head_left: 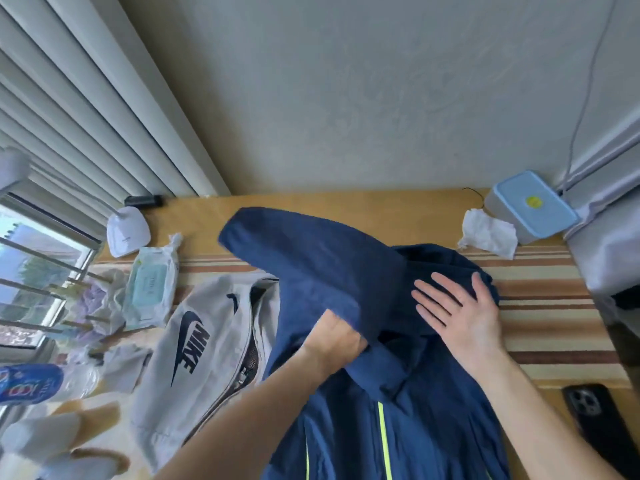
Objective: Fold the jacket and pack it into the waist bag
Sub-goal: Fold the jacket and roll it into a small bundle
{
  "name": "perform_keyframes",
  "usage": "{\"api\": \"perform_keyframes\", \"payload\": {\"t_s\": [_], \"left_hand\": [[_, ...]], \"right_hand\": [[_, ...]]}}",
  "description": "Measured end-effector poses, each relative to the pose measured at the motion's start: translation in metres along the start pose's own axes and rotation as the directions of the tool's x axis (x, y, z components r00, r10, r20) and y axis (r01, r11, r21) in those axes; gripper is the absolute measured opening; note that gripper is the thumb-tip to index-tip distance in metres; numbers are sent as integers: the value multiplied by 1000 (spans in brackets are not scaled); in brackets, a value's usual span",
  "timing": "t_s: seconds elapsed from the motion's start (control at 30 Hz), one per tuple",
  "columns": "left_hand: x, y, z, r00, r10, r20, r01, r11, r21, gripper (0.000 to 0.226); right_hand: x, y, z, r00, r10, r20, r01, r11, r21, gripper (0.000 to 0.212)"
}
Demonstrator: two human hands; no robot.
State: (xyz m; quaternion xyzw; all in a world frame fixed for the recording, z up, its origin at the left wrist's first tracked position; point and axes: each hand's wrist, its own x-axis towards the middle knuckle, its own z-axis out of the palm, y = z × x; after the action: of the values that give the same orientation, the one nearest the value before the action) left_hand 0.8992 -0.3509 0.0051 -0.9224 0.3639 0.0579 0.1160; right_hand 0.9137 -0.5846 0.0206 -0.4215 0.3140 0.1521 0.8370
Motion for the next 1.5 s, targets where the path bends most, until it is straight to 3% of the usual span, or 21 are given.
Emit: {"api": "perform_keyframes", "payload": {"t_s": [0.1, 0.13, 0.2, 0.27, 0.33, 0.43, 0.53, 0.6, 0.63, 0.7, 0.73, 0.8, 0.87, 1.0, 1.07, 1.17, 1.3, 1.37, 1.43, 1.47, 1.5], "left_hand": [[4, 14, 41, 969, 101, 226, -118, 991, 60, 47], [3, 14, 51, 960, 93, 264, -117, 990, 76, 52], [-4, 15, 61, 947, 85, 310, -122, 987, 101, 58], [-9, 15, 64, 943, 65, 325, -92, 993, 69, 64], [-9, 13, 59, 948, 51, 313, -71, 996, 53, 72], [-11, 11, 54, 961, -65, 270, 63, 998, 18, 80], [-23, -3, 51, 915, -218, 340, 237, 971, -15, 80], [-33, -16, 55, 873, -330, 360, 357, 934, -10, 78], [-38, -22, 60, 858, -369, 359, 392, 920, 7, 80], [-45, -29, 68, 840, -410, 356, 437, 899, 4, 85], [-47, -29, 69, 829, -432, 354, 467, 884, -15, 85], [-49, -29, 72, 806, -499, 317, 543, 837, -63, 84], [-48, -29, 73, 784, -549, 289, 600, 790, -128, 84], [-47, -27, 72, 756, -599, 264, 652, 721, -232, 88], [-46, -27, 73, 734, -622, 272, 679, 687, -258, 96], [-43, -32, 71, 725, -612, 316, 688, 665, -292, 102], [-43, -40, 65, 697, -627, 347, 717, 620, -319, 104], [-43, -39, 63, 684, -666, 298, 729, 602, -325, 102], [-43, -35, 66, 733, -665, 146, 669, 666, -330, 87], [-44, -33, 71, 783, -616, 86, 609, 731, -309, 76], [-44, -31, 78, 832, -550, 75, 548, 792, -271, 69]], "right_hand": [[4, -6, -33, 977, 80, -195, -43, 981, 190, 82], [6, -6, -41, 957, 61, -282, -21, 990, 142, 86], [4, -5, -42, 916, -122, -381, 56, 982, -179, 94], [1, 3, -29, 898, -325, -296, 104, 811, -576, 102], [8, 16, -8, 873, -437, -217, 78, 564, -822, 110], [33, 34, 17, 839, -467, -279, -86, 393, -916, 123], [58, 41, 14, 860, -396, -322, -202, 316, -927, 110], [67, 41, 3, 859, -371, -354, -186, 419, -889, 87], [70, 39, -2, 864, -330, -382, -150, 554, -819, 74], [71, 28, -8, 916, -166, -365, -3, 908, -419, 47], [68, 22, -12, 947, -86, -310, 46, 990, -134, 39], [62, 11, -23, 974, 10, -224, 58, 954, 295, 32], [57, 9, -41, 962, 76, -264, 48, 899, 435, 35], [51, 8, -83, 899, 155, -409, 69, 874, 481, 39], [46, -4, -89, 892, 127, -434, 87, 894, 440, 65], [51, -18, -89, 861, 52, -506, 9, 993, 117, 56], [73, -19, -91, 757, -124, -641, -48, 968, -245, 48], [68, -20, -79, 613, -447, -652, -30, 811, -585, 51], [58, -10, -64, 539, -785, -304, 5, 364, -931, 53], [56, 2, -64, 604, -796, -43, 43, 86, -995, 52], [58, 15, -68, 714, -683, 151, 57, -158, -986, 52]]}}
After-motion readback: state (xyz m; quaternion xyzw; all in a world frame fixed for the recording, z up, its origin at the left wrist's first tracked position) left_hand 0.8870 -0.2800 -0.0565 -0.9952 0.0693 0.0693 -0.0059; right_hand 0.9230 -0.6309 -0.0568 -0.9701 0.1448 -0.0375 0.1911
